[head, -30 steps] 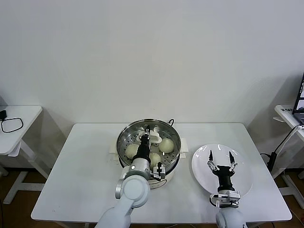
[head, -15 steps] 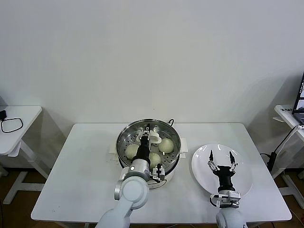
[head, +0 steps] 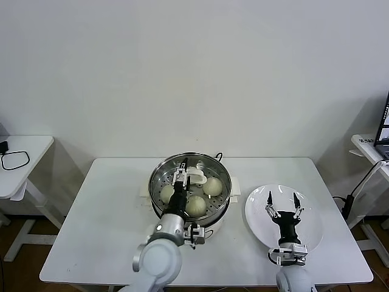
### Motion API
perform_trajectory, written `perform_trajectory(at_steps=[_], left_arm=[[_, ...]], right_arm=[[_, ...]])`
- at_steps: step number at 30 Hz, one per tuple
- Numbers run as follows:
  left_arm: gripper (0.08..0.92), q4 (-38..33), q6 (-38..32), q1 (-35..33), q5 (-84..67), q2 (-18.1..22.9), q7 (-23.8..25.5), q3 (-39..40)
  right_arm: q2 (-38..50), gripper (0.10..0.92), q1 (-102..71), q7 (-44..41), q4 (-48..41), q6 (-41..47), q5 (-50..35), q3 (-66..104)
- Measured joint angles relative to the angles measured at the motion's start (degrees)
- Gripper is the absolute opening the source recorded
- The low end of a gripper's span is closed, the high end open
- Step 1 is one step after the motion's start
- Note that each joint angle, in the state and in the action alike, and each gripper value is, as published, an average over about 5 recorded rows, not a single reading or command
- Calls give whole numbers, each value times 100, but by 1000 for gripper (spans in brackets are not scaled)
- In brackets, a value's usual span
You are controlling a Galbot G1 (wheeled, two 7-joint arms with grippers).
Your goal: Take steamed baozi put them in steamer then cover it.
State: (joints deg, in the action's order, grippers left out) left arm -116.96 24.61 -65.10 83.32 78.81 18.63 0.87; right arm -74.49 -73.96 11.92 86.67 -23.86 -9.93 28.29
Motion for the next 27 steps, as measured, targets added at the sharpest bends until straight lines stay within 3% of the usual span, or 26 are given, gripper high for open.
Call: perform_trajectory(at_steps=[7, 13, 19, 27], left_arm=[[823, -666, -20, -353, -965, -350, -186, -252], [823, -816, -197, -381, -2820, -572, -882, -891], [823, -262, -890, -274, -5046, -777, -1523, -1754], [823, 827, -2150, -275, -7237, -846, -1803, -2573]], right_arm=[[37, 823, -72, -104, 68, 2, -82, -9], [151, 823, -190, -245, 224, 151, -369, -99], [271, 823, -290, -396, 395, 388, -754, -134], [314, 823, -356, -569, 441, 495, -1167, -118]])
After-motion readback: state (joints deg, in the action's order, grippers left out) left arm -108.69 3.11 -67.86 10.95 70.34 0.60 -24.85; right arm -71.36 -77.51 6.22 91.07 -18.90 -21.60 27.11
